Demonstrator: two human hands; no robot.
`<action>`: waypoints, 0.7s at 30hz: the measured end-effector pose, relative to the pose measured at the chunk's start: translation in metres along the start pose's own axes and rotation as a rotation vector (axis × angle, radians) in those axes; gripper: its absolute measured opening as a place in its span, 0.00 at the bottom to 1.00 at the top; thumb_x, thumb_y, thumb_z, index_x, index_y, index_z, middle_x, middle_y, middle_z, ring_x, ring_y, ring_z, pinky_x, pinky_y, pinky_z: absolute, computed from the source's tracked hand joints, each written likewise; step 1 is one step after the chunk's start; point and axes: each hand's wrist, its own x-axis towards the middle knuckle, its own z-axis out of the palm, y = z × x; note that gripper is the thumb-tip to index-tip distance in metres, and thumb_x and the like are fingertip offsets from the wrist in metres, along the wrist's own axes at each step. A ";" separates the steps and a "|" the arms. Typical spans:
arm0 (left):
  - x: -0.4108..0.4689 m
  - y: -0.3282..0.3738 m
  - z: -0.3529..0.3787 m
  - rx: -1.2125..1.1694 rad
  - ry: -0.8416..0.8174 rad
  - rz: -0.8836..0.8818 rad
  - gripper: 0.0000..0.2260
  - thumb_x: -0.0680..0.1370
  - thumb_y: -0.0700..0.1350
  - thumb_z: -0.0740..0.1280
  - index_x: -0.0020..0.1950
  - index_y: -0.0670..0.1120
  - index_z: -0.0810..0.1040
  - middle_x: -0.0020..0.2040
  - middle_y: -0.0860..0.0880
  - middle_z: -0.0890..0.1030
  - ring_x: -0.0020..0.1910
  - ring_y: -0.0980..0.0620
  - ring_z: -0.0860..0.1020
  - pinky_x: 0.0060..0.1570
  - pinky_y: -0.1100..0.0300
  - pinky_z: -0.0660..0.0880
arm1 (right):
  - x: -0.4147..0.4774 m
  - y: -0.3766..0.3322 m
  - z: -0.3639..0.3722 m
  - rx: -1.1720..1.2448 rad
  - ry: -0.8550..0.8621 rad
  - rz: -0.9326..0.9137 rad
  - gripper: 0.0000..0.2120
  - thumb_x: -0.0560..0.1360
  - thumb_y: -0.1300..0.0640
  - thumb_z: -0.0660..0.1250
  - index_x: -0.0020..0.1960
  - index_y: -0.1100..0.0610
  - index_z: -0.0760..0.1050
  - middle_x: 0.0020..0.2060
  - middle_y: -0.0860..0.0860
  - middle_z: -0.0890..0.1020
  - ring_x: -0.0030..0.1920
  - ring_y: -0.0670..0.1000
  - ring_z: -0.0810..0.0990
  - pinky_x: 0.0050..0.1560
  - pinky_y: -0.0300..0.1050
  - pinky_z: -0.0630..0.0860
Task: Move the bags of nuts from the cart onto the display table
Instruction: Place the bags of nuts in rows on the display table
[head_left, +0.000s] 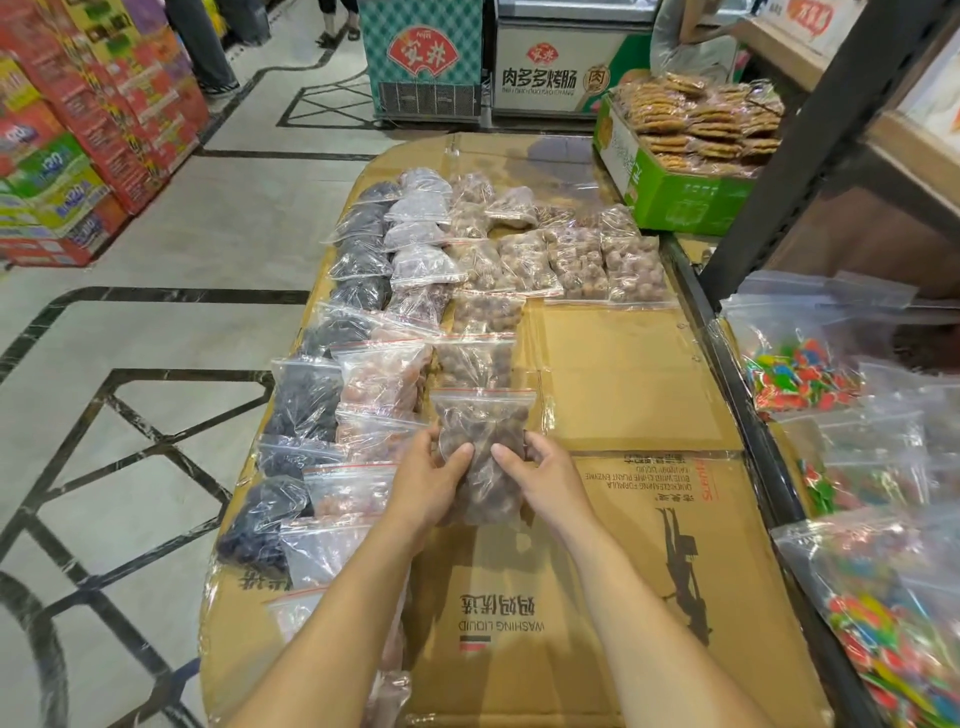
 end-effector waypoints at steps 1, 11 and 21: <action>0.002 -0.003 0.002 0.030 0.003 -0.016 0.18 0.81 0.51 0.72 0.68 0.47 0.76 0.57 0.46 0.86 0.52 0.48 0.86 0.55 0.46 0.83 | 0.000 0.001 0.003 0.001 0.004 0.018 0.10 0.81 0.52 0.75 0.60 0.53 0.84 0.52 0.46 0.87 0.49 0.35 0.85 0.47 0.30 0.77; 0.022 -0.015 0.014 0.286 0.029 -0.139 0.22 0.80 0.56 0.70 0.71 0.51 0.73 0.60 0.46 0.84 0.59 0.42 0.83 0.63 0.42 0.80 | 0.011 0.017 0.010 -0.100 0.027 0.099 0.07 0.81 0.54 0.74 0.58 0.56 0.83 0.48 0.42 0.86 0.44 0.31 0.82 0.44 0.27 0.73; 0.004 0.008 0.021 0.421 0.002 -0.108 0.27 0.80 0.54 0.71 0.73 0.43 0.67 0.65 0.44 0.81 0.61 0.42 0.81 0.64 0.43 0.79 | 0.002 -0.014 -0.001 -0.410 -0.060 0.149 0.23 0.80 0.36 0.69 0.66 0.50 0.79 0.60 0.46 0.86 0.59 0.51 0.85 0.61 0.52 0.80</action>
